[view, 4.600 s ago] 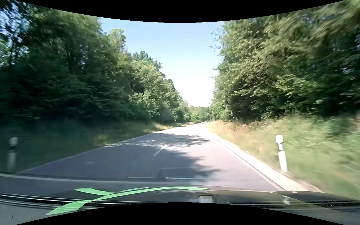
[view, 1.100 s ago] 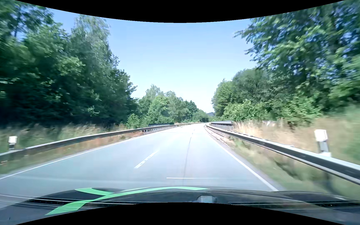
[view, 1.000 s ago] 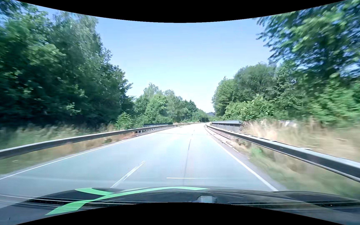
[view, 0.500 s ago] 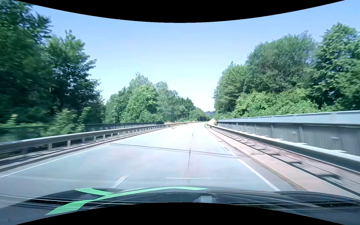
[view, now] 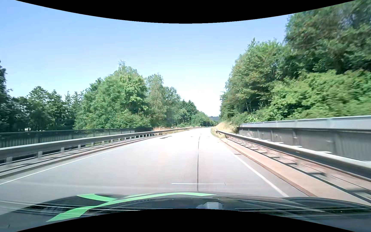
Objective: Follow the waypoints while adhering to traffic rules and regulations
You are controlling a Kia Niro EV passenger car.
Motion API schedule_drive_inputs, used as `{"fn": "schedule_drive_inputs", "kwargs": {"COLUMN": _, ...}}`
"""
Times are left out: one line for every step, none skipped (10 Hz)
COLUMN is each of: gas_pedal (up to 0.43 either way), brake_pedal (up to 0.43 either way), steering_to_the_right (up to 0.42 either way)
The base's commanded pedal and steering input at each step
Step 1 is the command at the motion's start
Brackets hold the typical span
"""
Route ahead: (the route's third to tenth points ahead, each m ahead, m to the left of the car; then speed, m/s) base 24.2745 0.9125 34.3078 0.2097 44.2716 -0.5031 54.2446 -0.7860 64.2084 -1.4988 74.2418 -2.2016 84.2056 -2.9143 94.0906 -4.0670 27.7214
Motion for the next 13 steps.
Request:
{"fn": "schedule_drive_inputs", "kwargs": {"gas_pedal": 0.169, "brake_pedal": 0.0, "steering_to_the_right": 0.007}}
{"fn": "schedule_drive_inputs", "kwargs": {"gas_pedal": 0.177, "brake_pedal": 0.0, "steering_to_the_right": 0.007}}
{"fn": "schedule_drive_inputs", "kwargs": {"gas_pedal": 0.197, "brake_pedal": 0.0, "steering_to_the_right": 0.006}}
{"fn": "schedule_drive_inputs", "kwargs": {"gas_pedal": 0.197, "brake_pedal": 0.0, "steering_to_the_right": 0.006}}
{"fn": "schedule_drive_inputs", "kwargs": {"gas_pedal": 0.197, "brake_pedal": 0.0, "steering_to_the_right": 0.006}}
{"fn": "schedule_drive_inputs", "kwargs": {"gas_pedal": 0.197, "brake_pedal": 0.0, "steering_to_the_right": 0.006}}
{"fn": "schedule_drive_inputs", "kwargs": {"gas_pedal": 0.197, "brake_pedal": 0.0, "steering_to_the_right": 0.005}}
{"fn": "schedule_drive_inputs", "kwargs": {"gas_pedal": 0.197, "brake_pedal": 0.0, "steering_to_the_right": 0.005}}
{"fn": "schedule_drive_inputs", "kwargs": {"gas_pedal": 0.197, "brake_pedal": 0.0, "steering_to_the_right": 0.004}}
{"fn": "schedule_drive_inputs", "kwargs": {"gas_pedal": 0.197, "brake_pedal": 0.0, "steering_to_the_right": 0.005}}
{"fn": "schedule_drive_inputs", "kwargs": {"gas_pedal": 0.197, "brake_pedal": 0.0, "steering_to_the_right": 0.004}}
{"fn": "schedule_drive_inputs", "kwargs": {"gas_pedal": 0.197, "brake_pedal": 0.0, "steering_to_the_right": 0.003}}
{"fn": "schedule_drive_inputs", "kwargs": {"gas_pedal": 0.197, "brake_pedal": 0.0, "steering_to_the_right": 0.003}}
